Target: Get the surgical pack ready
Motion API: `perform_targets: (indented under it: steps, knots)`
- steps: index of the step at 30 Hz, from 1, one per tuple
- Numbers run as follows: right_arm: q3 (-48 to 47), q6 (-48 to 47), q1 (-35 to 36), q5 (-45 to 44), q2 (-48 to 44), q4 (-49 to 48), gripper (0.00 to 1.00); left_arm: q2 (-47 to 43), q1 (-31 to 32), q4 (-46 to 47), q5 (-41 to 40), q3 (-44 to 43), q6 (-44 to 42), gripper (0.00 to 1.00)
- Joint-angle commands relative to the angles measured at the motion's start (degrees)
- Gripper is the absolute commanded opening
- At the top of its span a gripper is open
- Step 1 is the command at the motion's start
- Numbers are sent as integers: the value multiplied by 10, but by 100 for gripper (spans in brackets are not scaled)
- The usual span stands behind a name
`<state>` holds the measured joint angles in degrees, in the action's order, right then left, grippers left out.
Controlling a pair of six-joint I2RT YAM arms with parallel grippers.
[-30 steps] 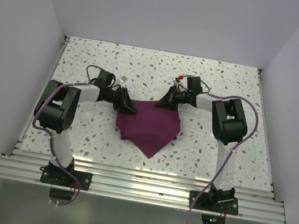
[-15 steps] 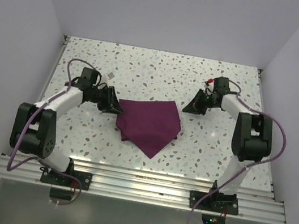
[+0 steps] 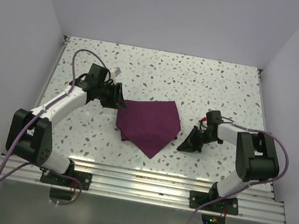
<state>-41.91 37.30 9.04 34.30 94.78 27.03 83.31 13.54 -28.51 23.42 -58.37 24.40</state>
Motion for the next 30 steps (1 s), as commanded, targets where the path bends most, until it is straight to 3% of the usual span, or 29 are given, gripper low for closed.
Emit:
perform_targets:
  steps: [1,8,13,17,20,21,24,27,30]
  knots:
    - [25,79,27,34,6,-111,11,-30,25,-9,-78,-38,1,50]
    - [-1,204,77,44,74,-268,11,-53,62,-21,-147,-46,1,53]
    - [-129,191,77,34,171,-240,12,-47,114,-29,-194,-54,-13,56]
    - [-300,161,77,19,248,-155,14,-14,168,-44,-252,-76,-23,59]
    - [-389,127,70,12,287,-72,24,25,210,-47,-282,-109,-25,60]
    - [-394,112,59,3,284,-60,34,38,216,-54,-287,-118,-23,61]
    - [-365,64,38,-40,241,-18,56,96,243,-85,-305,-171,-23,61]
    - [-323,0,8,-64,201,28,69,156,277,-129,-337,-232,-13,62]
    - [-267,-38,-13,-68,156,39,76,211,303,-186,-370,-282,11,62]
